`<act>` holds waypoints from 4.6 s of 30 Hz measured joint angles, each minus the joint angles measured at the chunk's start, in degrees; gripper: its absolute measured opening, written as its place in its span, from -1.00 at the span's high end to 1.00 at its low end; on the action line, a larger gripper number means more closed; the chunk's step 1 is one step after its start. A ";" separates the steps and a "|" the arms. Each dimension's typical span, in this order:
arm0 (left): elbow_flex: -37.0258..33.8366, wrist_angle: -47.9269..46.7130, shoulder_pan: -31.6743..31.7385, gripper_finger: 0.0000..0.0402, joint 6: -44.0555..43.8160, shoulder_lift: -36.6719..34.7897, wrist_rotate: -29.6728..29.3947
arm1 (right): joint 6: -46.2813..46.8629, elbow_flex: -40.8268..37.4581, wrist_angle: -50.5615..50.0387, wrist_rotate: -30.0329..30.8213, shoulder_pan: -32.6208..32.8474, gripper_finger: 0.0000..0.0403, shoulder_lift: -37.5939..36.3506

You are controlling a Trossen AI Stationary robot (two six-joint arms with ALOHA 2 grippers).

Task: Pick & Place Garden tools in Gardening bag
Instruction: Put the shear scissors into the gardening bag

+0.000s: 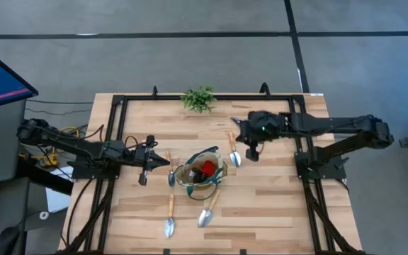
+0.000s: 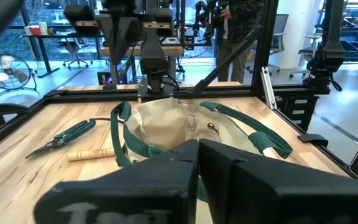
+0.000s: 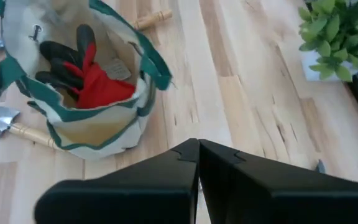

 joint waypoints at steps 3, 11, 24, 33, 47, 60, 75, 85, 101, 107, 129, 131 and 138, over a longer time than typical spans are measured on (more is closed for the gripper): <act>0.00 0.01 0.03 0.99 1.55 0.00 -0.55 | -1.33 0.00 -1.09 -1.25 -3.72 1.00 0.00; 0.00 0.17 1.04 0.99 9.00 0.00 -8.34 | 3.05 0.00 -7.33 0.71 -12.25 1.00 0.63; 0.00 0.45 3.18 0.99 6.93 0.00 -8.54 | 5.48 0.04 -11.03 -0.65 -18.58 0.86 11.19; 0.00 0.45 3.18 0.99 7.25 0.00 -8.52 | 7.10 0.04 -10.44 3.31 -18.64 0.35 23.92; 0.00 0.43 3.18 0.99 7.37 0.00 -8.50 | 6.81 0.07 -9.83 7.18 -18.80 0.17 26.86; 0.00 0.41 3.18 0.99 7.34 0.00 -8.50 | 5.47 0.07 -7.79 6.90 -18.82 0.35 26.87; 0.00 0.36 3.18 0.99 7.33 0.01 -8.44 | 2.88 0.61 -8.29 7.89 -18.19 0.34 35.15; 0.00 0.38 3.18 0.99 7.32 0.00 -8.47 | 2.39 -0.05 -9.15 11.69 -18.02 0.77 26.63; 0.00 0.38 3.18 0.99 7.32 0.00 -8.48 | 2.30 0.02 -13.35 16.07 -15.13 0.77 9.66; 0.00 0.42 3.18 0.99 7.32 0.00 -8.48 | 2.29 0.09 -11.80 17.34 -10.81 0.77 3.44; 0.00 0.45 3.18 0.99 6.88 0.00 -8.48 | -6.99 7.12 7.59 16.72 7.33 0.77 -2.98; 0.00 0.47 3.18 0.99 6.88 0.00 -8.48 | -8.01 8.30 8.65 13.24 8.17 0.77 -1.73; 0.00 0.49 3.17 0.99 7.20 0.00 -8.64 | -11.85 11.84 12.47 6.35 10.74 0.77 4.49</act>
